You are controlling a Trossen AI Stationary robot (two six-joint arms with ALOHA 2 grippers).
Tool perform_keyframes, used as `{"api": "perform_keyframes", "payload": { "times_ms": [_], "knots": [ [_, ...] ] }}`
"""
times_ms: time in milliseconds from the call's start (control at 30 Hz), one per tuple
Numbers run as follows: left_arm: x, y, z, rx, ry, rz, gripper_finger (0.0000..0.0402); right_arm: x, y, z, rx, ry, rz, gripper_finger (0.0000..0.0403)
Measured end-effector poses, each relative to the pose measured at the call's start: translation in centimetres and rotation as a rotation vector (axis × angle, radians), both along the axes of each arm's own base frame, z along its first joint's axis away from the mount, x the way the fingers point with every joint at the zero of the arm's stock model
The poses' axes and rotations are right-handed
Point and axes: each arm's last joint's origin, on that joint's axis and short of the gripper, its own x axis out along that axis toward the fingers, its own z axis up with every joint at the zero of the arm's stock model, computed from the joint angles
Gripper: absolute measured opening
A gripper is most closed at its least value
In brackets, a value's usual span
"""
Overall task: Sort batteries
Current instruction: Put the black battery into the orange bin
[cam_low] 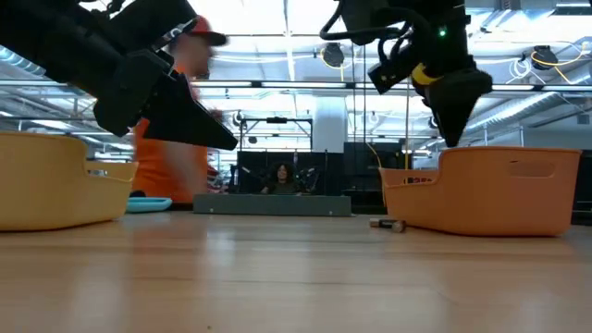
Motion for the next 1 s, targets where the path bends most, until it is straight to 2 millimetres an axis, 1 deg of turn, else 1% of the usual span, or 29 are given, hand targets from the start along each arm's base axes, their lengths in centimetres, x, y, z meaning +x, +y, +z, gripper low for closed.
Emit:
{"api": "perform_keyframes", "payload": {
  "times_ms": [67,133,200,267,367,467,633,767,1000],
  "knots": [
    [0.0,0.0,0.0,0.001,0.001,0.001,0.018,0.0,0.1,-0.1,0.023,0.003,0.001,0.02],
    [0.0,0.1,0.0,0.002,0.002,0.003,0.018,0.5,0.1,0.1,0.037,-0.035,0.014,0.0226],
    [0.1,0.1,0.0,0.007,0.004,0.002,0.018,1.4,0.4,0.3,0.07,-0.119,0.051,0.0238],
    [0.1,0.2,0.0,0.007,0.005,0.004,0.018,2.5,0.8,0.2,0.13,-0.212,0.096,0.0239],
    [0.1,0.2,0.0,0.007,0.004,0.005,0.018,3.9,1.3,0.1,0.219,-0.333,0.151,0.0226],
    [0.1,0.2,0.0,0.006,0.004,0.005,0.018,4.8,1.1,-0.3,0.24,-0.376,0.186,0.0207],
    [0.1,0.2,0.0,0.005,0.004,0.005,0.018,6.1,0.3,-2.6,0.334,-0.339,0.2,0.0179],
    [0.1,0.2,0.0,0.007,0.008,0.004,0.018,6.6,-0.6,-4.8,0.358,-0.262,0.183,0.0164],
    [0.0,0.2,-0.1,0.006,0.015,0.007,0.018,7.0,-3.0,-7.3,0.345,-0.181,0.112,0.0144]
  ]
}}
